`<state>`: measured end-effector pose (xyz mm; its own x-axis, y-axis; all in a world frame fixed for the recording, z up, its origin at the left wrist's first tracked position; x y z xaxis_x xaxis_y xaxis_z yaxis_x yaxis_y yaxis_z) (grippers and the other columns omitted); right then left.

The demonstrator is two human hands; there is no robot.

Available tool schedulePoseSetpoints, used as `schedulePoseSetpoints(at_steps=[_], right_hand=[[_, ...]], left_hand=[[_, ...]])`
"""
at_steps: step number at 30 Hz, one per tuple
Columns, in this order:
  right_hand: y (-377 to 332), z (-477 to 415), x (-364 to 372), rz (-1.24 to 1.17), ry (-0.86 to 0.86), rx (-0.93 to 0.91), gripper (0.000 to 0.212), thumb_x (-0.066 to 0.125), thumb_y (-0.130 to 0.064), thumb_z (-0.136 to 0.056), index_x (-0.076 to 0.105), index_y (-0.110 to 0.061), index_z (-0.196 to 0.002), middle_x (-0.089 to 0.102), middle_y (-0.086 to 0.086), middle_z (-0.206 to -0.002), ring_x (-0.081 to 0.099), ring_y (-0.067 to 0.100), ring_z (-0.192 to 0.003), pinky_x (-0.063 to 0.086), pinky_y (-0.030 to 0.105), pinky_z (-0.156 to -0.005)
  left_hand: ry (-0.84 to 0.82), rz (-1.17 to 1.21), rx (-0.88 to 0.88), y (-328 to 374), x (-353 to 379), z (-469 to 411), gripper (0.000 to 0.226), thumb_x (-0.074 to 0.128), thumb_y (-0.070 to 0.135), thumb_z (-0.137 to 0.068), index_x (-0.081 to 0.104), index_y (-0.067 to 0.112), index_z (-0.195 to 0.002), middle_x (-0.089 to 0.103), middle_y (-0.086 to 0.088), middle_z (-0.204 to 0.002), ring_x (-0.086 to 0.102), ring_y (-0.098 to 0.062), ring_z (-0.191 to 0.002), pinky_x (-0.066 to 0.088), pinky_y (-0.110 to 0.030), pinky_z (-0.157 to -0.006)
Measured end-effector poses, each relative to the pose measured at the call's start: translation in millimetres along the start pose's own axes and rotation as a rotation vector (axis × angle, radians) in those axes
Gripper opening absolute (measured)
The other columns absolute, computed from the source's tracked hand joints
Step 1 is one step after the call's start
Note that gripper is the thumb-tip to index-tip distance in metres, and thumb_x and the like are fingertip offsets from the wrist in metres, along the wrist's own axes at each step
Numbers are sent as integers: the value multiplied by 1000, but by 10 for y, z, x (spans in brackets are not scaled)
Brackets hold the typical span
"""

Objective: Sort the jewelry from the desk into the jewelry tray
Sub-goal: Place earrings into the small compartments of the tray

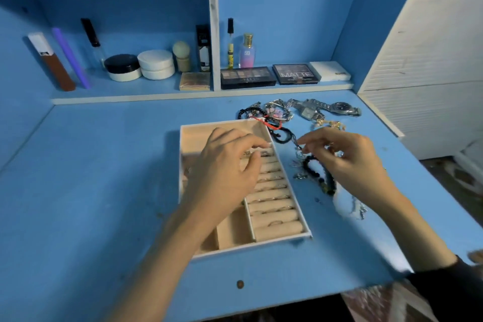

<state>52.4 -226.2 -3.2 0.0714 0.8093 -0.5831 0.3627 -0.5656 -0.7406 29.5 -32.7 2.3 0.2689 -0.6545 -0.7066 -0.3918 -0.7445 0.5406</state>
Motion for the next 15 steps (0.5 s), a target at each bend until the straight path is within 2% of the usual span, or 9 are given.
schedulePoseSetpoints(at_steps=[3,6,9,12,15], right_hand=[[188,89,-157,-10,79,51,26,57,-6,-87,69,-30,-85,71,-2,-79,65,26,-75,47,33,-66],[320,189,-248,2,141,67,30,56,-3,-86,69,-30,-84,70,2,-79,63,31,-73,48,42,-69],[415,264,-302,21,223,58,31,56,0,-84,68,-30,-84,69,3,-79,62,23,-76,48,40,-71],[477,311,-321,44,303,11,25,55,-3,-84,69,-24,-87,66,-1,-78,60,18,-77,45,35,-68],[511,338,-312,68,366,-24,23,51,-8,-83,69,-20,-91,64,2,-74,57,19,-75,44,34,-67]], left_hand=[[-38,-1,31,146,153,-37,16,59,18,-86,70,25,-94,60,15,-91,45,-7,-95,29,-14,-80],[-82,-27,49,239,319,-59,16,58,19,-85,69,28,-93,57,18,-89,40,-3,-92,26,-14,-72],[-116,-24,86,304,454,-73,15,58,20,-86,69,28,-93,60,15,-91,33,0,-87,24,-13,-74],[-186,-70,115,341,530,-115,17,55,23,-89,67,26,-102,62,12,-100,31,0,-92,20,-10,-79],[-264,-160,89,325,575,-204,24,52,28,-92,63,27,-114,63,12,-109,35,-2,-96,25,-14,-77]])
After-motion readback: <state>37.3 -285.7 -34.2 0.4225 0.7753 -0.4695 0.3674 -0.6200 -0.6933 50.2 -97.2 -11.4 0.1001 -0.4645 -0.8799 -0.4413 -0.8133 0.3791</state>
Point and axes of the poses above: each hand's wrist, its own z-axis away from the middle knuckle, its own x-axis out of the palm, y = z × x, the point moved 3 cm from there along -z, towards the middle knuckle
